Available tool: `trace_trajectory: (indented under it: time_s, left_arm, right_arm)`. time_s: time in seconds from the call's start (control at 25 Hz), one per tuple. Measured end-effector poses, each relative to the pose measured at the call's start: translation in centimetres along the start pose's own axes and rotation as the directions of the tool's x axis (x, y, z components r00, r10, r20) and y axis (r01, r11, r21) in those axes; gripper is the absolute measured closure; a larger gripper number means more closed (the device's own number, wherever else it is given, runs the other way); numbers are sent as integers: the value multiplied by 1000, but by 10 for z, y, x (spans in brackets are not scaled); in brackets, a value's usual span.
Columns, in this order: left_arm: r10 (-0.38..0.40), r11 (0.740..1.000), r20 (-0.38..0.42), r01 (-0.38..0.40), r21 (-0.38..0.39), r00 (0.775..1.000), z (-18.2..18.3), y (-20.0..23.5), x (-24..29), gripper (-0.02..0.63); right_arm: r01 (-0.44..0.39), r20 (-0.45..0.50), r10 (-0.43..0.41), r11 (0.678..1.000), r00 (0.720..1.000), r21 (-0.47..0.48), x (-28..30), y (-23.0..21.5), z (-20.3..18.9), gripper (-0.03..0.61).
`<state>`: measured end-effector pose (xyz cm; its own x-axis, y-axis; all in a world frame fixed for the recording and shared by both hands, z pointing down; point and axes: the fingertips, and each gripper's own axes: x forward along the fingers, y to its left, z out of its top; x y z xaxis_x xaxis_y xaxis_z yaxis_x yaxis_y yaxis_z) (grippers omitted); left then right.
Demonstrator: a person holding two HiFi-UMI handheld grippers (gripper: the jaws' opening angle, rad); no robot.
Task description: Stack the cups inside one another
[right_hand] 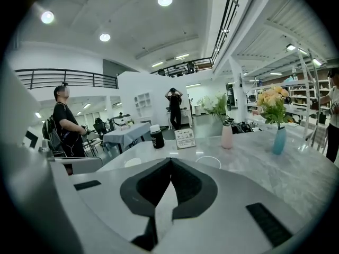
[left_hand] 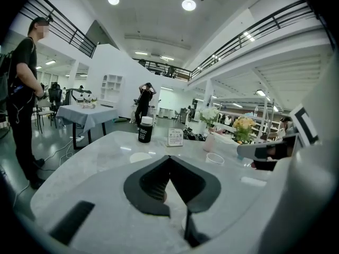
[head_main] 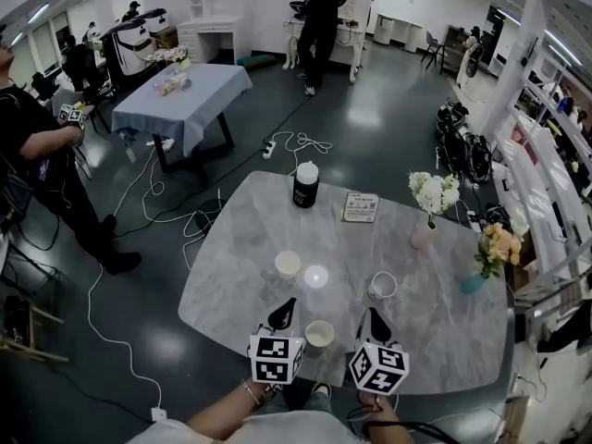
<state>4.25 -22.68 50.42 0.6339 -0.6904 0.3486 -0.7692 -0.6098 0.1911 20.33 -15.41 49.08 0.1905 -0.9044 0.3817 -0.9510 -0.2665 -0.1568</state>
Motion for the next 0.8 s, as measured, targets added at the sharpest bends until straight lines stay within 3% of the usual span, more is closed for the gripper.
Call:
trace_trajectory:
  time_s: [0.32, 0.8]
  left_arm:
    - [-5, 1000, -26, 5, -4, 1000, -10, -30, 7, 611]
    - [-56, 998, -79, 57, 5, 995, -40, -120, 31, 611]
  right_arm:
    - [0, -19, 0, 1000, 1000, 17, -3, -31, -7, 572]
    - [-41, -78, 42, 999, 996, 8, 1, -95, -32, 571]
